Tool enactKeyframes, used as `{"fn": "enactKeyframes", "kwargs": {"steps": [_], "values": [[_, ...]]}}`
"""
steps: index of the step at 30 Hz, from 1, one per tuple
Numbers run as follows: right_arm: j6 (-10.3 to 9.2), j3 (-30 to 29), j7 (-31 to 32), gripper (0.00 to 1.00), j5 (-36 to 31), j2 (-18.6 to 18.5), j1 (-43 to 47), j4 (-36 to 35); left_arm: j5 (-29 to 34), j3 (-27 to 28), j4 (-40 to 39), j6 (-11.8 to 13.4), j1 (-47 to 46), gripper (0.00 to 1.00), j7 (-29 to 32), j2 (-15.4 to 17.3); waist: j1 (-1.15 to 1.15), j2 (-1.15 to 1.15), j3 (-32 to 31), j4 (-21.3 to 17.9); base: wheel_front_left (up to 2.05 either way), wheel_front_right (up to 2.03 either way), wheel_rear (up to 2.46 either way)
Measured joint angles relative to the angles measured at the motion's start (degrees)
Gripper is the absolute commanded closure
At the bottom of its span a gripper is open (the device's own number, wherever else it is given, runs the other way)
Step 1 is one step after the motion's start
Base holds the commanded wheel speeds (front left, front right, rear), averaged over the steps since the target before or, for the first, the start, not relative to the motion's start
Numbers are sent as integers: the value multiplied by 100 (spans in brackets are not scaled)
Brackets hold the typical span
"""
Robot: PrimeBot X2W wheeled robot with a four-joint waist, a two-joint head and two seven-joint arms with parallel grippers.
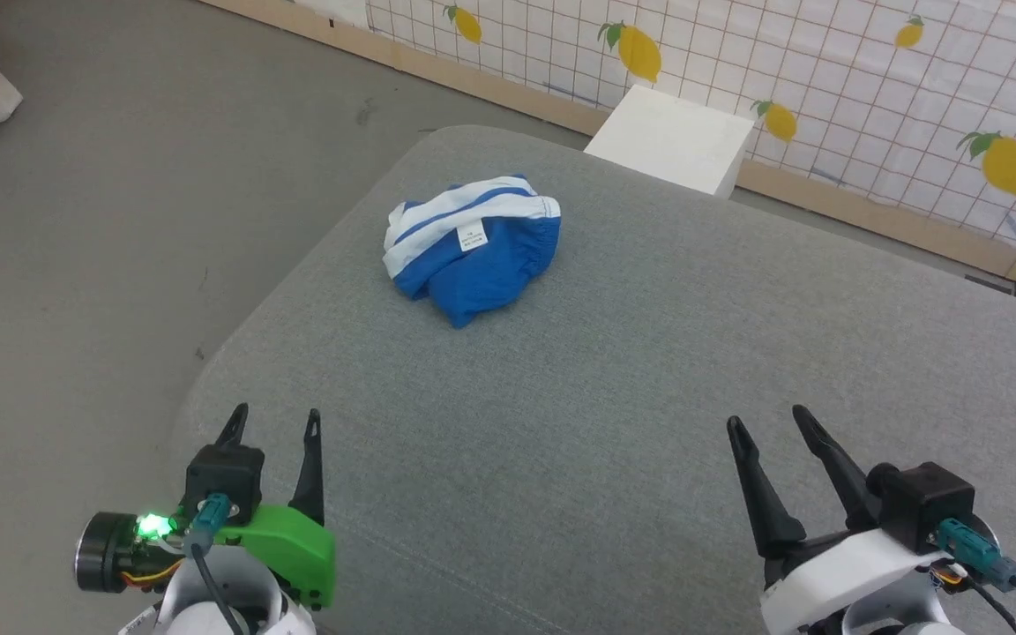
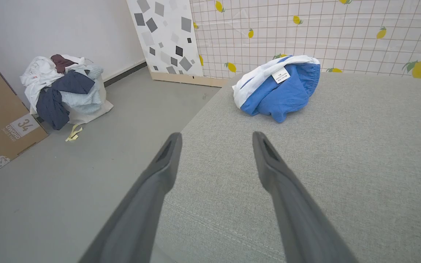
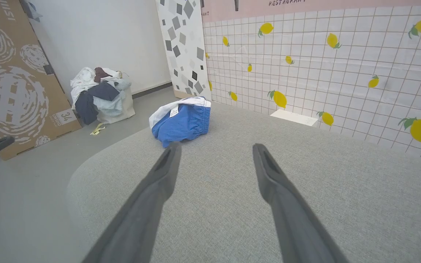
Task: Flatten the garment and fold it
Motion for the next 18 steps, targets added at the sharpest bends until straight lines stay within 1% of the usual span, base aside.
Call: {"fn": "enactKeyframes", "kwargs": {"steps": [8,11,14,18], "values": [[0,-1,18,0,-5,13,0,-29,-36,-14,-5,44,-8,0,-25,16,0,0,26,-34,0,0,0],[0,-62,-2,0,-62,19,0,-63,-218,-3,-10,38,-8,0,38,18,0,0,53,-86,0,0,0],[0,-134,-8,0,-134,21,0,-129,-294,-33,-59,-118,-54,0,114,59,0,0,129,-149,0,0,0],[0,-249,0,0,-263,22,-4,-276,-393,-40,-105,-369,-414,0,209,218,0,0,311,-259,0,0,0]]}}
